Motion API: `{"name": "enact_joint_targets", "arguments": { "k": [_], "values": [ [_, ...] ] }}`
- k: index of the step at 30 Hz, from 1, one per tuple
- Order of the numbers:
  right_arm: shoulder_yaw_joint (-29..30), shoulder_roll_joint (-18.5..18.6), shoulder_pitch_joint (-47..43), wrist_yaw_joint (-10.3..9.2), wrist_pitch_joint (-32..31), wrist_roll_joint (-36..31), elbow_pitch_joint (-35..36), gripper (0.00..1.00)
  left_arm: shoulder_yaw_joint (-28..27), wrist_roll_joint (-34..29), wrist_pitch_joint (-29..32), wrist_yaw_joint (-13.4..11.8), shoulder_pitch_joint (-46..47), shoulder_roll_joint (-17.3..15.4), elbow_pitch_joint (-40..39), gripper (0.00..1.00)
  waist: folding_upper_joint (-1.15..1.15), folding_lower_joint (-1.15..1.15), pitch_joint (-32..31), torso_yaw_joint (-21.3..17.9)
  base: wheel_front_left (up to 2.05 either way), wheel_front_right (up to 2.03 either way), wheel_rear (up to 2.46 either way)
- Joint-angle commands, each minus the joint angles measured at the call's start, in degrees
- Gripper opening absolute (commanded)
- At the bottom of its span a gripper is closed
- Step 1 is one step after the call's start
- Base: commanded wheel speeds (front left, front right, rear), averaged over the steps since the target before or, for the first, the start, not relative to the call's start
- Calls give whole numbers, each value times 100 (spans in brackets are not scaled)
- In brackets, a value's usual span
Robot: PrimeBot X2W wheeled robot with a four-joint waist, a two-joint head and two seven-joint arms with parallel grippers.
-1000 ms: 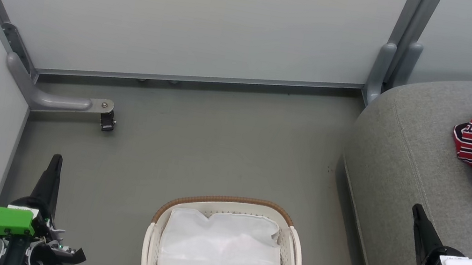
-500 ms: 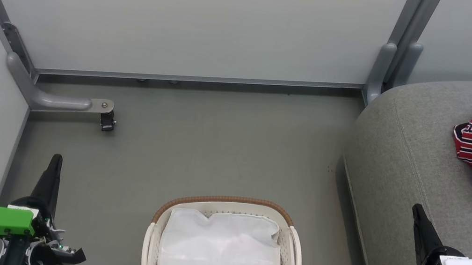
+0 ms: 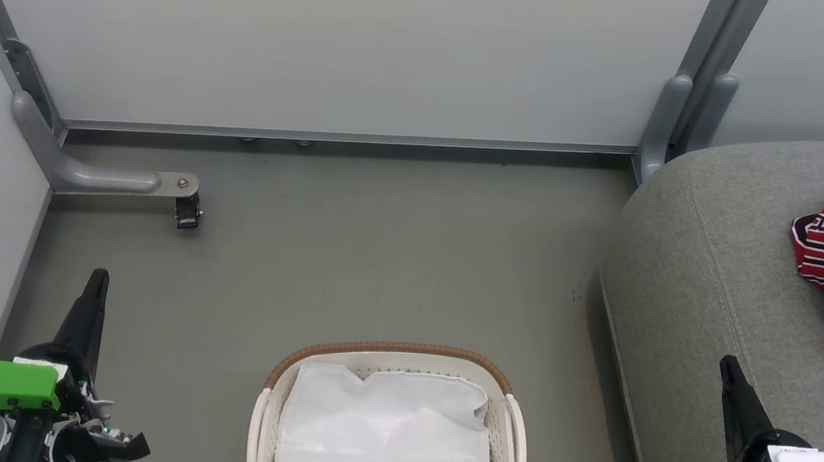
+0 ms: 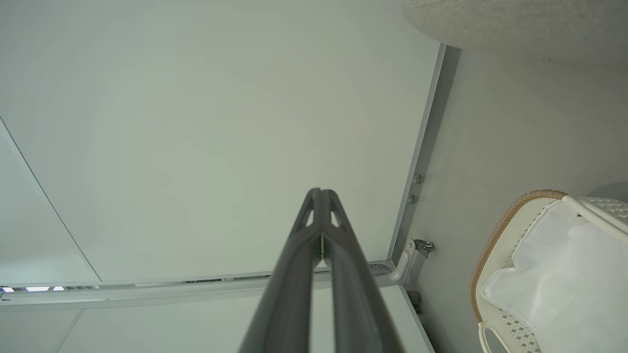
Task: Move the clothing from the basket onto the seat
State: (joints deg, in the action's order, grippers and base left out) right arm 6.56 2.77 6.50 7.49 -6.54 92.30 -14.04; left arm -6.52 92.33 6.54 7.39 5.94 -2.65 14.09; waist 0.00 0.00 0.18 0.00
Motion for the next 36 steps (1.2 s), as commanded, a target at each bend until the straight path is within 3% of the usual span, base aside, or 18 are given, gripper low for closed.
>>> {"name": "enact_joint_targets", "arguments": {
  "k": [1, 36],
  "values": [
    [11, 16, -59, 0, -20, 21, 19, 0, -12, 17, 20, 28, 64, -42, -11, 0, 0, 0, 0, 0, 0, 0, 0],
    [10, 16, -60, 0, -19, 21, 19, 0, -11, 18, 19, 28, 64, -42, -11, 0, 0, 0, 0, 0, 0, 0, 0]
  ]
}}
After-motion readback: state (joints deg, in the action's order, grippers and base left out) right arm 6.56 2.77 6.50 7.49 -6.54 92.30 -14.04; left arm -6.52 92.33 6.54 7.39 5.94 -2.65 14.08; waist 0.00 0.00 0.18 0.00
